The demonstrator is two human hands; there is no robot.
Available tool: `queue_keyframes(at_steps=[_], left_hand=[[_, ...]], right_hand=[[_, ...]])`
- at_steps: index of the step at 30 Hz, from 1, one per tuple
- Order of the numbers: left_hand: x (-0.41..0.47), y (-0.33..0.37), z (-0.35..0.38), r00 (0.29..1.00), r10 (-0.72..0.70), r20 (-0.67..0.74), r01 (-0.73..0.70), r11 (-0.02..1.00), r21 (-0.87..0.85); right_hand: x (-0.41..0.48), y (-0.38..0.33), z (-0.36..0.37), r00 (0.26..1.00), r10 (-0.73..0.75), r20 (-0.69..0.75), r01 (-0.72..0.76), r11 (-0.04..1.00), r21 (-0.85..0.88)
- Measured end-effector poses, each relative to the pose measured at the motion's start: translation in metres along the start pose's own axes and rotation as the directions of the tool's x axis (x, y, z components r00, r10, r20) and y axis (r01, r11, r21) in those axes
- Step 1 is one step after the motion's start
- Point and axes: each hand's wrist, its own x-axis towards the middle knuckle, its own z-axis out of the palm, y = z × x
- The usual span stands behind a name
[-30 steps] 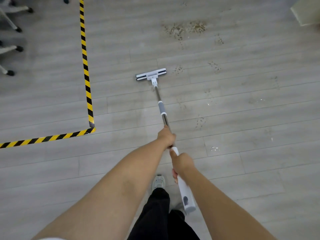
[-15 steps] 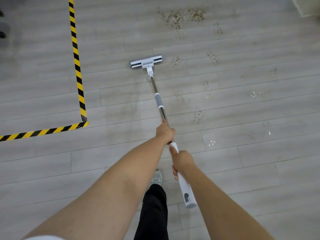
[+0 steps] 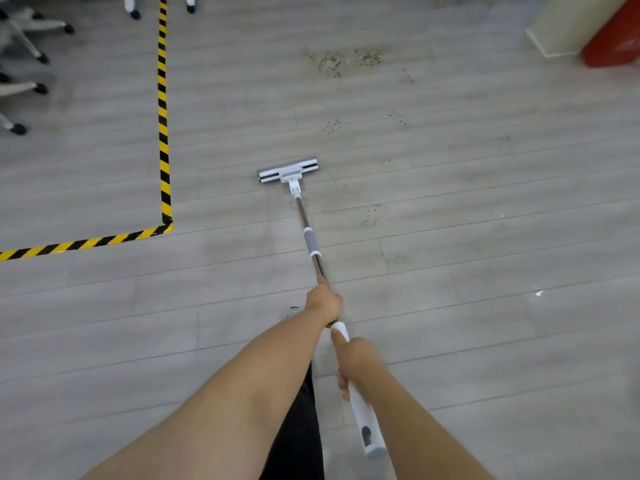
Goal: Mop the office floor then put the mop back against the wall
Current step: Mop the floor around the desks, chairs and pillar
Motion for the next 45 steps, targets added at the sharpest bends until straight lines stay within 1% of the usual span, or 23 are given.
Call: queue_keyframes(at_steps=[4, 8, 11, 14, 20, 25, 33, 37, 40, 42, 45], left_hand=[[-0.09, -0.05, 0.074, 1.0, -0.001, 0.008, 0.001, 1.0, 0.012], [-0.176, -0.09, 0.134, 0.999, -0.029, 0.023, 0.028, 0.999, 0.032], [-0.221, -0.106, 0.16, 0.997, -0.057, 0.042, 0.056, 0.998, 0.017], [-0.241, -0.106, 0.163, 0.996, -0.079, 0.047, 0.078, 0.997, 0.009], [-0.244, -0.086, 0.122, 0.996, -0.071, 0.05, 0.072, 0.997, -0.022], [-0.226, -0.078, 0.082, 0.995, -0.065, 0.07, 0.069, 0.997, -0.045], [-0.143, -0.053, 0.016, 0.998, -0.054, 0.032, 0.055, 0.998, -0.03], [-0.096, -0.041, -0.029, 0.999, -0.049, 0.022, 0.049, 0.999, 0.011], [-0.069, -0.038, -0.052, 0.999, -0.03, 0.019, 0.03, 0.999, 0.024], [-0.058, -0.042, -0.054, 1.0, -0.02, 0.024, 0.019, 0.999, 0.041], [-0.062, -0.056, -0.036, 0.999, -0.035, 0.041, 0.034, 0.999, 0.02]], right_hand=[[-0.047, 0.122, 0.02, 0.998, -0.07, 0.001, 0.07, 0.997, 0.045], [-0.104, 0.215, 0.034, 0.999, -0.044, 0.018, 0.043, 0.998, 0.052], [-0.134, 0.259, 0.04, 1.0, -0.01, 0.022, 0.009, 0.999, 0.039], [-0.148, 0.271, 0.038, 1.0, 0.007, 0.006, -0.007, 0.998, 0.069], [-0.155, 0.237, 0.034, 0.998, -0.057, -0.018, 0.058, 0.996, 0.071], [-0.152, 0.189, 0.043, 1.0, -0.009, -0.011, 0.01, 0.995, 0.098], [-0.113, 0.09, 0.042, 0.999, -0.048, 0.008, 0.047, 0.996, 0.08], [-0.094, 0.032, 0.044, 0.998, -0.057, 0.036, 0.053, 0.993, 0.103], [-0.082, -0.001, 0.049, 0.998, -0.039, 0.055, 0.03, 0.987, 0.16], [-0.072, -0.007, 0.053, 0.998, -0.027, 0.065, 0.015, 0.985, 0.17], [-0.065, 0.01, 0.064, 0.998, 0.017, 0.064, -0.026, 0.989, 0.147]])
